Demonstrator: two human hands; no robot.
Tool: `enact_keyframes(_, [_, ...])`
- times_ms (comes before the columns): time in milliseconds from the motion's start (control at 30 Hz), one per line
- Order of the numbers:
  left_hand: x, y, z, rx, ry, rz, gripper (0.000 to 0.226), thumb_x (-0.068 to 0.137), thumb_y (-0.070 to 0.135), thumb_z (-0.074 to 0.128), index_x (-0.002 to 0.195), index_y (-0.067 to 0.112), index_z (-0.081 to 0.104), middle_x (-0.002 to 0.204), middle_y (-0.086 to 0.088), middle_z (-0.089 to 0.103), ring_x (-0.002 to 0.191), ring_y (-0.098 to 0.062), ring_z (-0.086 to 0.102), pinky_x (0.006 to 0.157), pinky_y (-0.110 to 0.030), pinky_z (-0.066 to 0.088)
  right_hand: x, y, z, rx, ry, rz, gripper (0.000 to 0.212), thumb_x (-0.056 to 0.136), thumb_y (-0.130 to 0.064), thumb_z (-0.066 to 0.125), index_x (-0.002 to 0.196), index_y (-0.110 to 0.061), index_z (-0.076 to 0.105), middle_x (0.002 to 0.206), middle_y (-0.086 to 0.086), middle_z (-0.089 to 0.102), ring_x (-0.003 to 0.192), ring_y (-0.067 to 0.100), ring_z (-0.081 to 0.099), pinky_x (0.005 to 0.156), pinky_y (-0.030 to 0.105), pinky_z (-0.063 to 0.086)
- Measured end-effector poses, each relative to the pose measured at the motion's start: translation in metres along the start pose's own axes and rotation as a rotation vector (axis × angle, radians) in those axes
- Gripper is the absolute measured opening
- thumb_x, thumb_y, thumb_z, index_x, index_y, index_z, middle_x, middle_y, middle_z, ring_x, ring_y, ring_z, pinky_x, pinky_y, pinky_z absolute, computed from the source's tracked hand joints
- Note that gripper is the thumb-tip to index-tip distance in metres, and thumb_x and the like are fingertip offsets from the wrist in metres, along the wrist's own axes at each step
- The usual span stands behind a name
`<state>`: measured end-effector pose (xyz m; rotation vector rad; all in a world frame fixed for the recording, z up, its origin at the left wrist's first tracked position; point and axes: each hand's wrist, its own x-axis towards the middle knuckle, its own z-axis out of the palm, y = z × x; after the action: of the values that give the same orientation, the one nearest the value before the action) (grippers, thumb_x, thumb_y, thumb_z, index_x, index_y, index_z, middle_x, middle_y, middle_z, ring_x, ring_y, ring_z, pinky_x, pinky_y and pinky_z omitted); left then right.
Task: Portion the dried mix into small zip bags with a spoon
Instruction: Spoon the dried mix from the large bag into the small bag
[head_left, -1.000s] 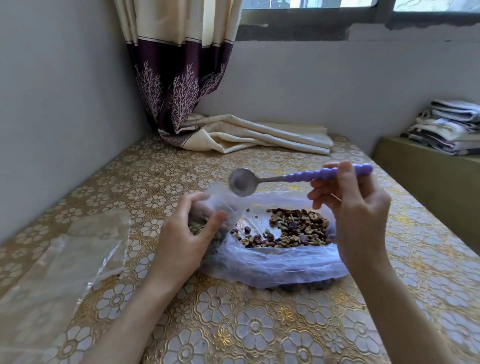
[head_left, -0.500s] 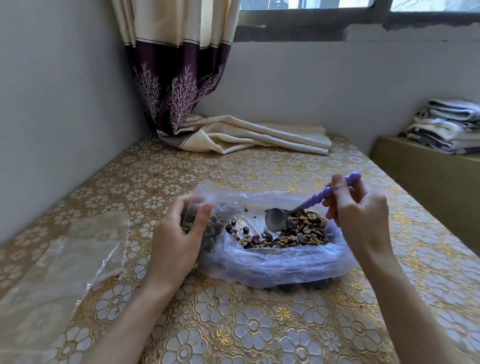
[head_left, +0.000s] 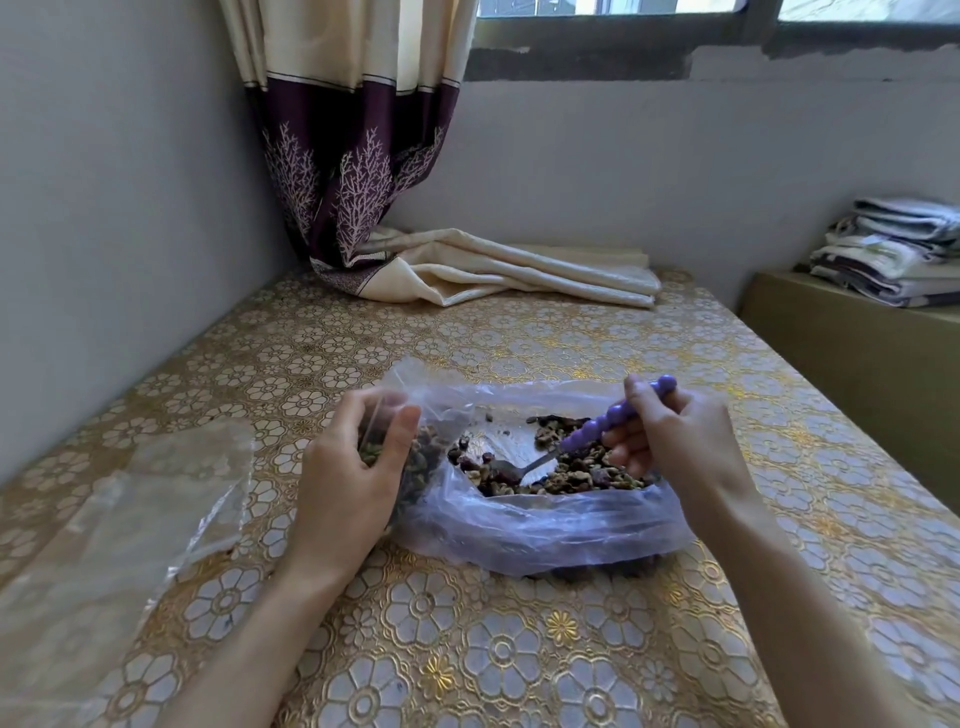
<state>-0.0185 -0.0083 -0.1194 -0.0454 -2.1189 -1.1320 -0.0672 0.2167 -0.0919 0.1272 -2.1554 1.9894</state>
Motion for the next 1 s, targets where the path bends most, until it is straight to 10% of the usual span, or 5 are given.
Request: enact_keyframes(1000, [0.001,0.001,-0.003,0.011,-0.164,-0.057,0.052,0.061,0.059,0.059,0.105,0.032,0.05,0.087,0.018,0.061,0.081,0.023,0.051,0.066,0.004,0.038,-0.002,-0.014,0.001,0.295,0.28,-0.146,0.033,0.096,-0.027,0.051,0.074,-0.005,0.06,0.054,0.002,0.066,0.041,0.01,0.057,0.038,0.018,0.043])
